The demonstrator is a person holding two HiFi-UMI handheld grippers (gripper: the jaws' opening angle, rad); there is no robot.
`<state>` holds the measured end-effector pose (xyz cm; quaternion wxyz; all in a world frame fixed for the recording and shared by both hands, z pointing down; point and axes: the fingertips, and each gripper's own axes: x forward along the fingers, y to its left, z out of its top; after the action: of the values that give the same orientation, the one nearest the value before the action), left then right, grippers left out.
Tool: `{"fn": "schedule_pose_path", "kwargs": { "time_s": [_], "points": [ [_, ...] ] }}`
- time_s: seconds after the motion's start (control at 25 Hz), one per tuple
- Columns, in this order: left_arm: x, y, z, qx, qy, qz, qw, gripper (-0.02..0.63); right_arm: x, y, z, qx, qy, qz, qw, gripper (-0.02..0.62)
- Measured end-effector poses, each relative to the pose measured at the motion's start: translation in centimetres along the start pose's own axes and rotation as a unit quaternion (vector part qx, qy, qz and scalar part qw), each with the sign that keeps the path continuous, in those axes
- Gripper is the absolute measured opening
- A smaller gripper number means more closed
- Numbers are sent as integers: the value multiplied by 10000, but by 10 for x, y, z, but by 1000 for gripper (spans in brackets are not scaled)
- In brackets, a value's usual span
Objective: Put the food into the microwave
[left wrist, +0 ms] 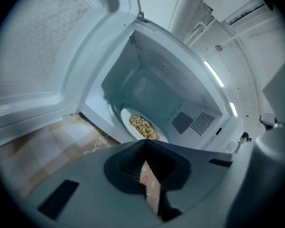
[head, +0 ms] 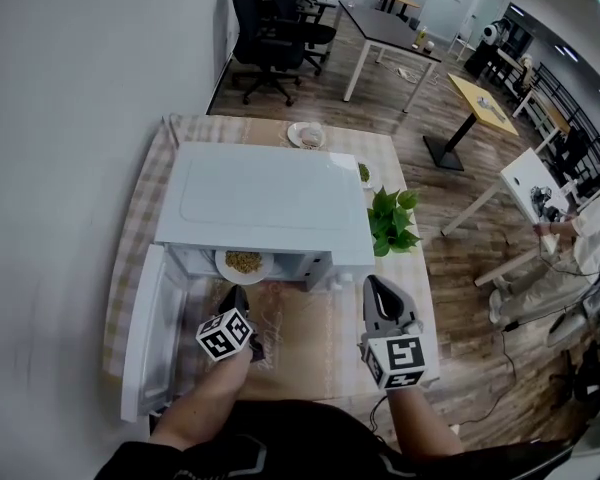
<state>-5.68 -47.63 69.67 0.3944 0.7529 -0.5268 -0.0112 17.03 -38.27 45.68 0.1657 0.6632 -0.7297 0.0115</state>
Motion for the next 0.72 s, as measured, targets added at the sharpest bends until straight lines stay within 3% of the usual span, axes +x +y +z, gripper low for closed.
{"fn": "schedule_pose_path", "kwargs": {
  "time_s": [0.72],
  "points": [
    [39,-11,3,878,376,-60,9954,9,-10,-8,-9,24,137,-193,9997,9]
  ]
}}
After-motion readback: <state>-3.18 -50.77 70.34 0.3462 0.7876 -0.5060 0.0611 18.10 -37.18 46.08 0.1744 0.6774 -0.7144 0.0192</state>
